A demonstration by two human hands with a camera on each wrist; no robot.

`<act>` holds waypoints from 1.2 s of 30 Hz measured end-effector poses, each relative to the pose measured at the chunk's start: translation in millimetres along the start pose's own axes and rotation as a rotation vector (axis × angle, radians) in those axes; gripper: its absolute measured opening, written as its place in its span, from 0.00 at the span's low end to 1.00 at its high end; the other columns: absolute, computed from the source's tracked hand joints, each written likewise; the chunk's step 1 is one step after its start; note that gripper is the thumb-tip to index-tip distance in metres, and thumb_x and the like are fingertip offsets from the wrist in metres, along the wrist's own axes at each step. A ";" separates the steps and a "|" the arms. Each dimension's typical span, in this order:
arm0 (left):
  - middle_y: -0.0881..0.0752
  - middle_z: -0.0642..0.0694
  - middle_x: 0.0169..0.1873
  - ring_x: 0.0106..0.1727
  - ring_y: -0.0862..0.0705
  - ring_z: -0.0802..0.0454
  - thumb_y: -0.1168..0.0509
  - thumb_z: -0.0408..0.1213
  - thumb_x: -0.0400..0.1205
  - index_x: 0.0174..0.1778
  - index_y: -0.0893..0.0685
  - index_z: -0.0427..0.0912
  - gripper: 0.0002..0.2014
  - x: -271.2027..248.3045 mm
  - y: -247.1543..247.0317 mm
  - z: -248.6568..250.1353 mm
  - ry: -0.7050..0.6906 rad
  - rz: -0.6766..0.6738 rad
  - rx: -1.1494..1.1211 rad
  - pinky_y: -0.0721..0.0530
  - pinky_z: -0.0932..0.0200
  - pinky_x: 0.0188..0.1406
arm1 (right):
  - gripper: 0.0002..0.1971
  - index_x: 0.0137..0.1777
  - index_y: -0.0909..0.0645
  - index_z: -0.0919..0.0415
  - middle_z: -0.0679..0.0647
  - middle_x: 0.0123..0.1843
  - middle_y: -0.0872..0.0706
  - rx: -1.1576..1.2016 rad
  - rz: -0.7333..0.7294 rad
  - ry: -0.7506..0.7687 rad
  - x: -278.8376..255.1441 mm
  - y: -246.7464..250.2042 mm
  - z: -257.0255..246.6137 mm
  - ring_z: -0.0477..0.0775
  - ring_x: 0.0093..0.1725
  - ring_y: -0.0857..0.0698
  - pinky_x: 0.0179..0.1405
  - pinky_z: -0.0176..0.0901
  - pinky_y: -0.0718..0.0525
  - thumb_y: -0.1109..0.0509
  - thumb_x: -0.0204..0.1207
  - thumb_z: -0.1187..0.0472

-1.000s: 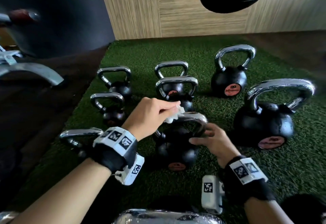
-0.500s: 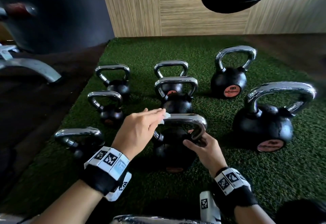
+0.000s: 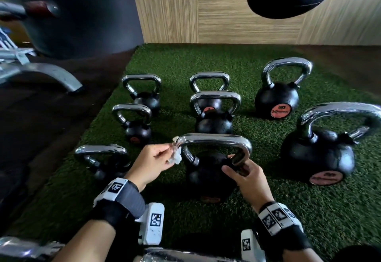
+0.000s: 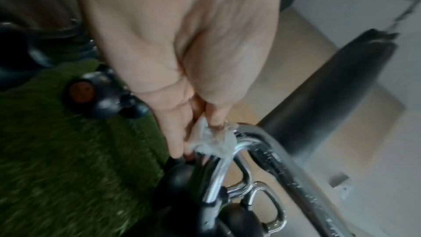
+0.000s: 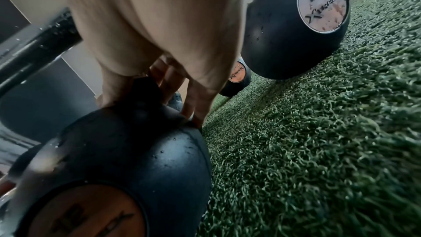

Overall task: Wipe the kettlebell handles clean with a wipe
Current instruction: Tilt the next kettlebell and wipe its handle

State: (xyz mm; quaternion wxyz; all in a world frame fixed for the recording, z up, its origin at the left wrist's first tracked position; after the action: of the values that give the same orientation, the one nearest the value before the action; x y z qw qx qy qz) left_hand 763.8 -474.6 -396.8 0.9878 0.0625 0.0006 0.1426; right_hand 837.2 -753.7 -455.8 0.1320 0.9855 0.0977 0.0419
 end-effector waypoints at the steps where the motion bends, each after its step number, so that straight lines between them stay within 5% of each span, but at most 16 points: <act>1: 0.05 0.55 0.46 0.60 0.09 0.48 0.36 0.27 0.88 0.43 0.06 0.56 0.20 -1.3 -2.3 -8.3 0.030 -0.016 -0.013 0.08 0.58 0.53 | 0.17 0.52 0.11 0.40 0.40 0.47 0.06 -0.002 -0.003 -0.005 0.7 0.7 0.3 0.42 0.51 0.09 0.58 0.58 0.10 0.16 0.63 0.41; 6: 0.05 0.48 0.50 0.55 0.08 0.55 0.35 0.30 0.89 0.44 0.04 0.59 0.20 -2.4 -8.2 -25.9 0.030 -0.081 0.031 0.09 0.60 0.53 | 0.24 0.55 0.13 0.36 0.38 0.49 0.07 -0.028 -0.022 -0.035 4.5 3.3 1.5 0.41 0.52 0.10 0.60 0.56 0.11 0.16 0.58 0.37; 11: 0.07 0.54 0.38 0.41 0.13 0.66 0.33 0.45 0.88 0.46 0.06 0.52 0.10 -3.7 -19.0 -29.5 -0.079 -0.191 0.357 0.17 0.67 0.50 | 0.21 0.53 0.13 0.39 0.42 0.50 0.07 -0.026 -0.003 -0.025 6.4 3.7 -12.4 0.44 0.52 0.09 0.60 0.59 0.11 0.12 0.61 0.54; 13: 0.06 0.57 0.40 0.42 0.12 0.69 0.34 0.57 0.86 0.44 0.07 0.50 0.17 -6.4 -18.6 -26.4 -0.108 -0.209 0.361 0.20 0.75 0.47 | 0.19 0.51 0.12 0.40 0.42 0.49 0.07 -0.060 -0.002 -0.021 2.5 4.4 -16.0 0.44 0.52 0.10 0.59 0.58 0.11 0.12 0.62 0.55; 15: 0.06 0.56 0.39 0.42 0.11 0.67 0.35 0.59 0.85 0.41 0.08 0.46 0.21 -8.2 -19.6 -21.6 -0.138 -0.197 0.337 0.21 0.77 0.47 | 0.20 0.52 0.12 0.41 0.44 0.49 0.07 -0.084 -0.007 -0.021 -3.7 8.8 -18.1 0.45 0.53 0.10 0.59 0.56 0.11 0.12 0.61 0.56; 20: 0.12 0.59 0.25 0.29 0.16 0.69 0.31 0.49 0.87 0.30 0.09 0.58 0.17 15.8 -32.0 -9.4 -0.157 -0.081 0.445 0.24 0.73 0.35 | 0.17 0.47 0.13 0.42 0.41 0.40 0.09 -0.326 0.001 0.037 -32.5 24.5 -30.2 0.39 0.44 0.12 0.43 0.39 0.18 0.15 0.57 0.53; 22: 0.19 0.53 0.20 0.26 0.21 0.64 0.31 0.49 0.86 0.27 0.13 0.48 0.20 36.1 -43.3 -2.6 -0.145 -0.045 0.542 0.27 0.63 0.31 | 0.12 0.42 0.15 0.36 0.36 0.38 0.10 -0.395 -0.006 0.093 -47.9 25.3 -38.6 0.35 0.41 0.14 0.40 0.30 0.21 0.22 0.57 0.45; 24: 0.19 0.46 0.21 0.25 0.22 0.57 0.31 0.48 0.86 0.27 0.17 0.38 0.23 53.2 -60.7 4.8 -0.122 -0.074 0.613 0.28 0.57 0.31 | 0.15 0.45 0.12 0.36 0.24 0.38 0.15 -0.461 -0.021 0.193 -60.0 22.0 -49.0 0.33 0.42 0.15 0.45 0.17 0.24 0.25 0.57 0.51; 26: 0.18 0.44 0.22 0.25 0.23 0.54 0.32 0.45 0.87 0.25 0.19 0.38 0.24 64.5 -81.7 15.6 -0.124 -0.147 0.647 0.28 0.56 0.32 | 0.20 0.49 0.07 0.46 0.21 0.42 0.19 -0.520 -0.048 0.347 -63.4 13.3 -62.4 0.38 0.46 0.15 0.52 0.11 0.29 0.22 0.57 0.64; 30: 0.23 0.43 0.23 0.28 0.28 0.49 0.34 0.36 0.85 0.21 0.33 0.46 0.25 76.1 -109.7 33.1 -0.117 -0.271 0.726 0.33 0.53 0.32 | 0.19 0.44 0.07 0.49 0.43 0.49 0.13 -0.485 -0.088 0.448 -44.3 -4.4 -83.3 0.50 0.53 0.17 0.58 0.38 0.20 0.22 0.62 0.74; 31: 0.22 0.44 0.25 0.29 0.27 0.50 0.35 0.36 0.85 0.23 0.28 0.39 0.22 79.1 -111.9 29.5 -0.061 -0.313 0.677 0.30 0.54 0.33 | 0.19 0.45 0.08 0.46 0.47 0.53 0.14 -0.460 -0.089 0.396 -33.9 -4.7 -81.8 0.52 0.57 0.19 0.61 0.43 0.21 0.21 0.64 0.73; 33: 0.17 0.44 0.33 0.35 0.23 0.50 0.37 0.41 0.84 0.34 0.17 0.35 0.16 76.1 -113.9 21.6 0.030 -0.421 0.572 0.25 0.55 0.39 | 0.21 0.61 0.14 0.44 0.50 0.65 0.21 -0.483 -0.169 0.263 -14.4 -9.1 -69.8 0.53 0.66 0.25 0.71 0.50 0.27 0.20 0.68 0.59; 36: 0.11 0.41 0.37 0.36 0.21 0.52 0.34 0.39 0.83 0.50 0.12 0.28 0.15 71.1 -114.5 22.0 -0.043 -0.500 0.609 0.25 0.51 0.38 | 0.42 0.83 0.41 0.42 0.49 0.79 0.33 -0.399 -0.372 -0.025 4.0 -26.6 -36.2 0.53 0.78 0.34 0.82 0.57 0.36 0.24 0.73 0.41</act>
State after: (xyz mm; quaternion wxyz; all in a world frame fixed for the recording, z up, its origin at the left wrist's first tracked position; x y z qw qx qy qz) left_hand 864.7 -566.3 -388.0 0.9281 0.3536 0.0375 -0.1103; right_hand 832.3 -718.6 -427.8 0.3300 0.9057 0.2651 0.0231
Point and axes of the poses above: each hand's wrist, its own x-axis towards the middle knuckle, its own y-axis out of the back of the hand, z = x × y, the point moved 8 cm from there along x, towards the middle knuckle
